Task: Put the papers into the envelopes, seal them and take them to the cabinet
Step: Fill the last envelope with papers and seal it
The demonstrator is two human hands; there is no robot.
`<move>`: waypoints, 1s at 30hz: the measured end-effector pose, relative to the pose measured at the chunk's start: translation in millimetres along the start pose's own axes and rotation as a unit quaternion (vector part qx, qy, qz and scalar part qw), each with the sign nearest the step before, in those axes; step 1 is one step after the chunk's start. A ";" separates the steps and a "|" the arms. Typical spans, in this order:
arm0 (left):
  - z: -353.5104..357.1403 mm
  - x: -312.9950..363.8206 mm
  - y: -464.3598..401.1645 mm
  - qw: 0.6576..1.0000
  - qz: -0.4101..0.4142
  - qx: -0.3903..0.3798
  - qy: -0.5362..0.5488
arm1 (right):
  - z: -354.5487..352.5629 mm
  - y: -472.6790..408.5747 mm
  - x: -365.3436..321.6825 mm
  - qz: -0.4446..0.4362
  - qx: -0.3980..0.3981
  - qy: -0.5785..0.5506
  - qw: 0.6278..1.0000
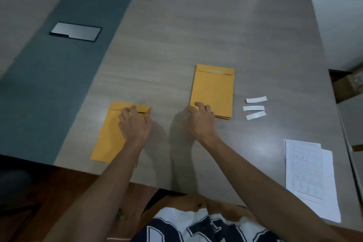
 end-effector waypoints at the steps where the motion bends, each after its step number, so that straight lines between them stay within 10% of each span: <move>1: 4.5 -15.8 6.9 1.000 -0.023 -0.014 -0.007 | 2.5 7.0 -1.2 -0.005 0.003 -0.001 1.000; 16: 94.2 31.0 160.8 0.902 0.371 -0.174 -0.135 | 25.7 138.2 80.9 0.113 0.033 -0.127 0.985; 30: 99.1 67.0 187.9 0.866 0.445 -0.185 -0.133 | 10.9 171.3 138.9 0.224 0.135 -0.244 0.934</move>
Point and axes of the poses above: each hand's wrist, its own y-axis away from the middle knuckle, its own z-axis out of the palm, x = y × z, the point moved 6 cm from there along -y, towards the middle knuckle, and after that the axes turned 3 degrees about y, right-handed, at the moved point
